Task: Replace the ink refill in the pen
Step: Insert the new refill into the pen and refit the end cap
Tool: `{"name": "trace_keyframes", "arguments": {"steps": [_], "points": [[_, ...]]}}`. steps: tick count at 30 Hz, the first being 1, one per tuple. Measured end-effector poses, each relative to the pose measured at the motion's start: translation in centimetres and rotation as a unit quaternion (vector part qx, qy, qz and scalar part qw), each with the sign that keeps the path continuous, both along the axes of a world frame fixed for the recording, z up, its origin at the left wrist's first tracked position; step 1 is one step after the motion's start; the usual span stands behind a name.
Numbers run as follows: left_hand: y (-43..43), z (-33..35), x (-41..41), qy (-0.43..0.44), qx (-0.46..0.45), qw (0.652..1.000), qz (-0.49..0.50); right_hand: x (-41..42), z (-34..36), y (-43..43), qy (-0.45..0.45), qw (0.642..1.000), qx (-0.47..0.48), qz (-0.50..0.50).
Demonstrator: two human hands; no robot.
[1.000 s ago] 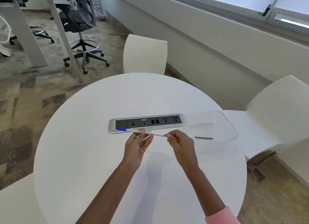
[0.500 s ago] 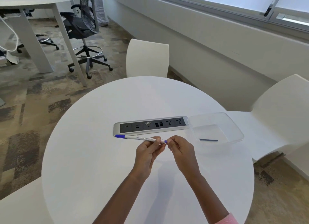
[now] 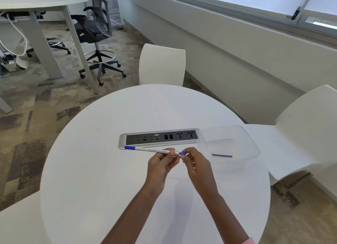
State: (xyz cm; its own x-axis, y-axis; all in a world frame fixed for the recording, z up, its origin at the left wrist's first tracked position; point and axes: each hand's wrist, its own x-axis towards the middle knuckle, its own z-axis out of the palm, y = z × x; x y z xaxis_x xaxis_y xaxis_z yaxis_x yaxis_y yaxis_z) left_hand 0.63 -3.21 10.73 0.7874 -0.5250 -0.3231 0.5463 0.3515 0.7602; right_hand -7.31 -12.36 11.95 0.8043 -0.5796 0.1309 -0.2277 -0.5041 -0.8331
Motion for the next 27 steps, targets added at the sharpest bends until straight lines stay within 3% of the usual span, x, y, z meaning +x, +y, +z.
{"name": "trace_keyframes", "arguments": {"steps": [7,14,18,21,25,27], "points": [[-1.0,0.8,-1.2,-0.007,-0.007,1.0,0.0,-0.7,1.1,-1.2,0.008,0.995,-0.087,0.04],[-1.2,1.1,-2.0,-0.038,0.01,0.999,0.001,-0.8,1.9,-1.8,0.046,0.987,0.145,0.057],[-1.0,1.3,-2.1,-0.127,0.1,0.986,-0.025,-1.4,2.0,-2.3,0.067,0.99,0.12,0.04],[-0.6,1.5,-2.0,-0.267,0.212,0.937,-0.071,-1.6,2.1,-2.8,0.009,0.994,0.113,0.008],[0.1,1.7,-2.0,-0.466,0.355,0.799,-0.132,-1.4,2.4,-3.1,-0.036,0.981,0.187,0.031],[0.1,1.8,-2.0,-0.531,0.38,0.743,-0.146,-1.3,2.3,-3.1,-0.048,0.973,0.222,0.041]]}}
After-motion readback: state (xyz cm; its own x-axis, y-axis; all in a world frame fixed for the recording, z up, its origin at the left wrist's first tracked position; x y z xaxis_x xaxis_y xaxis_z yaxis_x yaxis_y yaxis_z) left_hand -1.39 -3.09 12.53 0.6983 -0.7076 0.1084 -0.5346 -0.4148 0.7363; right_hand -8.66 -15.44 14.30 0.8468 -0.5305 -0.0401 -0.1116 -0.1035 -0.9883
